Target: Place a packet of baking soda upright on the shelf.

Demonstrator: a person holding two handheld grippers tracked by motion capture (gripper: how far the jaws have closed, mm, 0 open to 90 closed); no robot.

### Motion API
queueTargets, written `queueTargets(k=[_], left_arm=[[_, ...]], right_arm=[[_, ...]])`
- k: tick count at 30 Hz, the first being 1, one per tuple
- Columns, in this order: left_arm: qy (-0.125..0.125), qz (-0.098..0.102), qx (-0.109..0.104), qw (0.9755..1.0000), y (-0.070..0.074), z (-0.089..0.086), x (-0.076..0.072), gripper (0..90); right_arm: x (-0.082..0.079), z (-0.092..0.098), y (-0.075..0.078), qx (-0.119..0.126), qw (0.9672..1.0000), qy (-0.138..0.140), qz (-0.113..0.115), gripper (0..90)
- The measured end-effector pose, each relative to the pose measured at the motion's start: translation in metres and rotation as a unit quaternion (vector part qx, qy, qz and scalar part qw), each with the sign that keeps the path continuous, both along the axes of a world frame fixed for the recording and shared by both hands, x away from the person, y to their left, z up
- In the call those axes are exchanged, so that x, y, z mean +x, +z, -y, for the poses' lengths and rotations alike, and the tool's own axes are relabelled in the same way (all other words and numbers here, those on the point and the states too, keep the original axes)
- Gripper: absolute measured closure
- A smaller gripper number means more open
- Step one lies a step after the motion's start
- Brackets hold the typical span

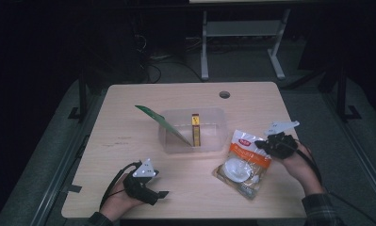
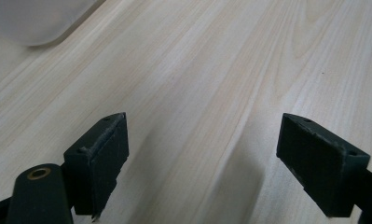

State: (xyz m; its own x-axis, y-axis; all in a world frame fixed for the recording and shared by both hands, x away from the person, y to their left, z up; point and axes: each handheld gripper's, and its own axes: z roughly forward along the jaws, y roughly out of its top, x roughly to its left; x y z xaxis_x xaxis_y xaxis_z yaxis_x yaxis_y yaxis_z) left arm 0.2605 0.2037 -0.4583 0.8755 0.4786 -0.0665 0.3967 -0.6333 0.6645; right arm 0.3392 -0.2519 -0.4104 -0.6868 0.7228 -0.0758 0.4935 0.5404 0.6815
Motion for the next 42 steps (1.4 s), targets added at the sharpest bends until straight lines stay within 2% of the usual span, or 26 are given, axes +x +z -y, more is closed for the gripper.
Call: queueTargets(k=[1,2,4,7,8,9,12,14,16,18,19,22,26,30,33,39,42], left_arm=[[-0.001,0.000,0.001,1.0000,0.000,0.000,0.000,16.2],[-0.001,0.000,0.001,1.0000,0.000,0.000,0.000,16.2],[-0.002,0.000,0.003,1.0000,0.000,0.000,0.000,16.2],[-0.001,0.000,0.002,1.0000,-0.001,-0.002,0.001,16.2],[0.000,-0.001,0.003,1.0000,-0.001,-0.002,0.001,16.2],[0.001,-0.002,0.002,1.0000,-0.001,-0.002,0.001,16.2],[0.001,-0.001,0.001,1.0000,-0.001,-0.002,0.001,16.2],[0.004,-0.003,-0.003,1.0000,-0.001,0.000,0.000,16.2],[-0.001,-0.001,0.002,1.0000,-0.001,-0.001,0.000,16.3],[0.001,-0.002,0.002,1.0000,-0.001,0.000,0.000,16.2],[0.001,-0.002,0.003,1.0000,-0.002,0.000,0.001,16.2],[0.001,-0.004,0.003,1.0000,-0.002,0.000,0.000,16.2],[0.002,-0.003,0.003,1.0000,-0.002,0.000,0.001,16.2],[0.002,-0.003,0.003,1.0000,-0.002,0.000,0.001,16.2],[0.003,-0.004,0.002,1.0000,-0.002,0.000,0.000,16.2],[0.003,0.000,0.004,1.0000,0.000,-0.003,0.001,16.2],[0.003,0.000,0.003,1.0000,0.001,-0.003,0.001,16.2]], right_arm=[[0.006,0.004,0.001,-0.006,0.9999,-0.011,0.005,90.0],[0.015,0.010,0.002,0.000,0.9996,-0.026,0.008,90.0],[0.026,0.016,0.001,-0.001,0.9993,-0.038,0.000,90.0],[0.039,0.020,-0.007,-0.010,0.9991,-0.037,-0.019,90.0],[0.040,0.020,-0.009,-0.015,0.9989,-0.037,-0.025,90.0],[0.041,0.020,-0.013,-0.031,0.9984,-0.037,-0.027,90.0],[0.042,0.022,-0.018,-0.044,0.9977,-0.037,-0.036,90.0],[0.042,0.025,-0.019,-0.044,0.9976,-0.034,-0.042,90.0],[0.041,0.027,-0.020,-0.042,0.9974,-0.027,-0.052,90.0],[0.041,0.029,-0.021,-0.052,0.9971,-0.029,-0.048,90.0],[0.041,0.031,-0.021,-0.058,0.9969,-0.037,-0.038,90.0],[0.044,0.036,-0.025,-0.061,0.9963,-0.042,-0.044,90.0],[0.042,0.039,-0.027,-0.058,0.9962,-0.036,-0.054,90.0],[0.038,0.039,-0.029,-0.059,0.9954,-0.014,-0.074,90.0],[0.033,0.038,-0.032,-0.061,0.9939,0.004,-0.092,90.0],[0.012,0.029,-0.039,-0.079,0.9881,0.028,-0.129,90.0],[0.001,0.024,-0.038,-0.076,0.9875,0.038,-0.133,90.0]])
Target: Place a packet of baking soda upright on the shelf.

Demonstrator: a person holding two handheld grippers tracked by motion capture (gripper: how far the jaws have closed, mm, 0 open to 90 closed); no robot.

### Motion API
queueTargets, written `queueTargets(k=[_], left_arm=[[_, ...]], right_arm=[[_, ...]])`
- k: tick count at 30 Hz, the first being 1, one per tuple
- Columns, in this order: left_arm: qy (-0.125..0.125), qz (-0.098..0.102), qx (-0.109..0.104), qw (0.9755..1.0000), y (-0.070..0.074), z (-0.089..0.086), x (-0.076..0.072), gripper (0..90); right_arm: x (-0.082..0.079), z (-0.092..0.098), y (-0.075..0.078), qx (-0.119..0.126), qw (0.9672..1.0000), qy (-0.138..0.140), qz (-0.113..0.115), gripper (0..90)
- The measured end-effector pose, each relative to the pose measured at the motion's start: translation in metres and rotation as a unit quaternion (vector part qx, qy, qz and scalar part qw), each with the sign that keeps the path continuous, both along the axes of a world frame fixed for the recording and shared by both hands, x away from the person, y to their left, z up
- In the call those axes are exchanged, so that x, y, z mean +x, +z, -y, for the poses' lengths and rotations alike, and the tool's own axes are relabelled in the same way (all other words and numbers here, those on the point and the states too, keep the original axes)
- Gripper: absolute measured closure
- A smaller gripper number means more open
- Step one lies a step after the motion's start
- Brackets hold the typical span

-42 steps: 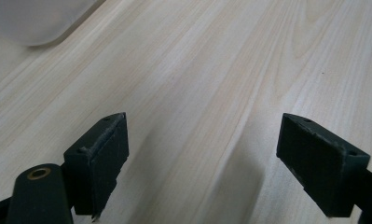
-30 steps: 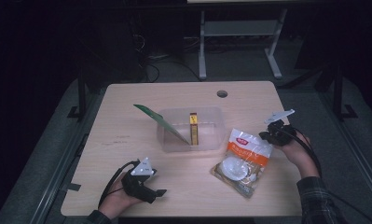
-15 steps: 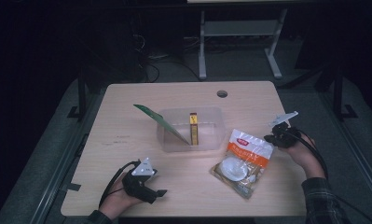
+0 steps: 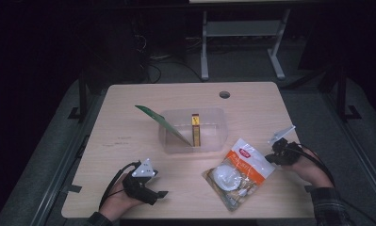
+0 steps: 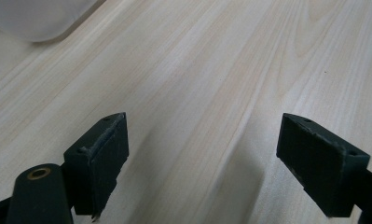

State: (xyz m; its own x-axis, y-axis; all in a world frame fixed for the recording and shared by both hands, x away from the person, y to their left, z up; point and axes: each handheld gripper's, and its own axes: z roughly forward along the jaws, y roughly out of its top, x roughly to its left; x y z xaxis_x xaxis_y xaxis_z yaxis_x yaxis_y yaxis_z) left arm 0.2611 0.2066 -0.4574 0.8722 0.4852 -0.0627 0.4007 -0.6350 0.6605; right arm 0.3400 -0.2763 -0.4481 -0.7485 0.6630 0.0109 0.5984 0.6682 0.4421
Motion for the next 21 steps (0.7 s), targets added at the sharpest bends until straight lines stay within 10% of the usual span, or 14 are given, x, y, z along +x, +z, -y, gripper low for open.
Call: queueTargets(k=[21], left_arm=[[-0.007,0.004,-0.012,0.9999,0.003,0.004,-0.003,16.2]], right_arm=[[-0.046,-0.090,0.003,0.023,0.9947,0.100,-0.007,89.7]])
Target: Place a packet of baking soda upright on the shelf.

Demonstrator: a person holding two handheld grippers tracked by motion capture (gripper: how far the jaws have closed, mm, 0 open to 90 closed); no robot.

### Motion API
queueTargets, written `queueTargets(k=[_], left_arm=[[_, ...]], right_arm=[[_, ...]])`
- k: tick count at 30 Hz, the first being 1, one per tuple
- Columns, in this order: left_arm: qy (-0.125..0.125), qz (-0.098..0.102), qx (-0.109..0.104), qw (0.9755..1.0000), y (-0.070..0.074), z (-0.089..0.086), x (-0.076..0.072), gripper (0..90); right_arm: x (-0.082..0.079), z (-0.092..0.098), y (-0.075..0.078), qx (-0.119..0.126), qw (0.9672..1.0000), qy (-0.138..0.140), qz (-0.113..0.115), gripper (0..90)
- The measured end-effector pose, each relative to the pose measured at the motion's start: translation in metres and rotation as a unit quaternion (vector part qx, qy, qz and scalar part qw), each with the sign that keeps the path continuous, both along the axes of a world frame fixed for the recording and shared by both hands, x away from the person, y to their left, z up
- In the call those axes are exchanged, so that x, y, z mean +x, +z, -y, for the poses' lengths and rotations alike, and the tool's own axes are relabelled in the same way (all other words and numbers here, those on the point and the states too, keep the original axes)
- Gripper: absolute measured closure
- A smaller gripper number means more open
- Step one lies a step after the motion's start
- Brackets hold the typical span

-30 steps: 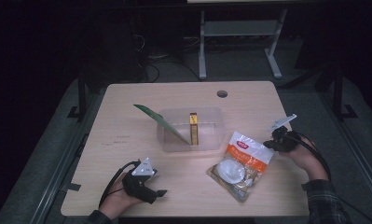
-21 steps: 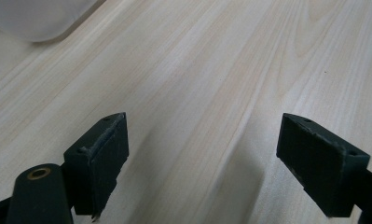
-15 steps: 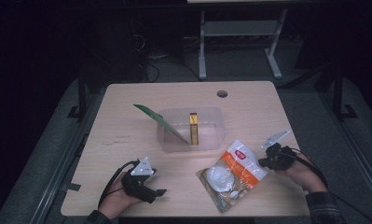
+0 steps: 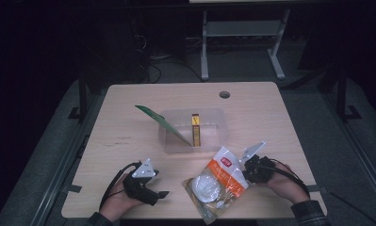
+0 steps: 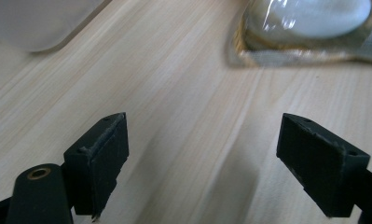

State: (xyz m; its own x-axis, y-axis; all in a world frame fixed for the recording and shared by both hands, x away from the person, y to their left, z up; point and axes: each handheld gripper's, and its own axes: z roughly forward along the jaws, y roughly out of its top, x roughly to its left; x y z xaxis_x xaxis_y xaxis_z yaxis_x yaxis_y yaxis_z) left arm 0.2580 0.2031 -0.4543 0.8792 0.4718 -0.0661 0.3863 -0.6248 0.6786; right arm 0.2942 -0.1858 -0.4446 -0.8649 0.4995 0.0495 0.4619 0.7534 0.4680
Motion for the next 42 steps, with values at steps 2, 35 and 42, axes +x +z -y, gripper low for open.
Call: queueTargets(k=[2,35,42], left_arm=[[-0.004,-0.002,-0.013,0.9999,0.001,0.003,-0.001,16.2],[-0.039,-0.047,-0.044,0.9972,-0.008,0.079,0.017,20.6],[-0.059,-0.075,-0.057,0.9938,-0.010,0.080,0.019,36.8]], right_arm=[[-0.003,-0.006,-0.001,0.002,1.0000,0.009,-0.004,89.8],[-0.027,0.015,0.016,0.152,0.9794,-0.108,0.077,39.1],[-0.034,0.016,0.016,0.153,0.9795,-0.102,0.082,38.4]])
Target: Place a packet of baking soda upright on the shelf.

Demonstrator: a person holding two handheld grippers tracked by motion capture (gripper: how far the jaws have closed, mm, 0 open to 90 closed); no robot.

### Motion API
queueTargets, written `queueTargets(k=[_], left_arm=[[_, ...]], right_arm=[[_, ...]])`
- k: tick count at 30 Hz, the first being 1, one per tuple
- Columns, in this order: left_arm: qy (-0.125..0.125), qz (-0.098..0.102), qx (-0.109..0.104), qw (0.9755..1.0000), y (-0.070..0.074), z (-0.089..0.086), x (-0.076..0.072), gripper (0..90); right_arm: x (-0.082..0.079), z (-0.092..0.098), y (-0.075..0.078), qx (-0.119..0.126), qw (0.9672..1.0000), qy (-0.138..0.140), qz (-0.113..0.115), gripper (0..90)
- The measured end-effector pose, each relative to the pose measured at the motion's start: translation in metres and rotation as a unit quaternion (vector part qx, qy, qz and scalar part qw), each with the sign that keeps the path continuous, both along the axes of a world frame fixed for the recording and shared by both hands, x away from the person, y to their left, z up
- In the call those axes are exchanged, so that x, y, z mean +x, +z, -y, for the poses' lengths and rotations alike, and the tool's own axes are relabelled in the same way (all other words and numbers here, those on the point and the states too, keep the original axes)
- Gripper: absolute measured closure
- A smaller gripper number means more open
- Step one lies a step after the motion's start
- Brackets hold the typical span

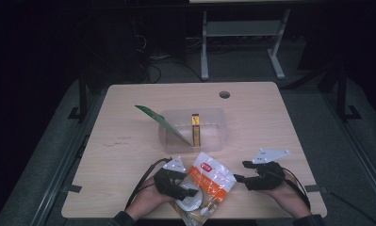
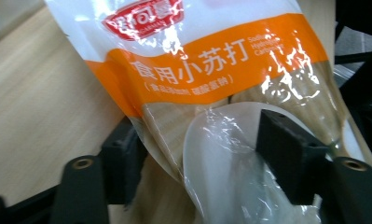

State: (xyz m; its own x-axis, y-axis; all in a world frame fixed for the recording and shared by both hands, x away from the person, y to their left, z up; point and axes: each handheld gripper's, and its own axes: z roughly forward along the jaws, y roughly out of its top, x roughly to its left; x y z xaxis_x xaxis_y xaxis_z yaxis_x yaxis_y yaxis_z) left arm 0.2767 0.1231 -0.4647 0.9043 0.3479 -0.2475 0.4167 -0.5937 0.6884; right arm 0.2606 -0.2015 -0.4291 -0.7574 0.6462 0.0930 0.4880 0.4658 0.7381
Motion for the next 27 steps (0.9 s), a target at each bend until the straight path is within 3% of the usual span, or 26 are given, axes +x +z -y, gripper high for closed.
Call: queueTargets(k=[3,5,14,21,27], left_arm=[[-0.011,-0.018,-0.009,0.9997,-0.002,-0.001,0.001,44.4],[-0.018,-0.028,-0.017,0.9993,-0.003,0.001,0.000,54.3],[-0.040,-0.010,0.006,0.9991,0.002,0.002,0.001,79.3],[-0.053,0.013,0.014,0.9984,0.008,0.006,-0.001,85.0],[-0.052,0.025,-0.009,0.9983,0.021,0.001,-0.004,86.3]], right_arm=[[0.000,-0.001,0.001,0.000,1.0000,-0.001,0.006,38.4],[0.000,-0.002,0.001,-0.001,1.0000,-0.001,0.010,38.4],[0.000,-0.001,0.002,0.001,0.9999,-0.007,0.015,38.4],[0.001,0.004,0.003,0.008,0.9997,-0.014,0.017,38.4],[0.003,0.009,0.004,0.014,0.9993,-0.025,0.024,38.3]])
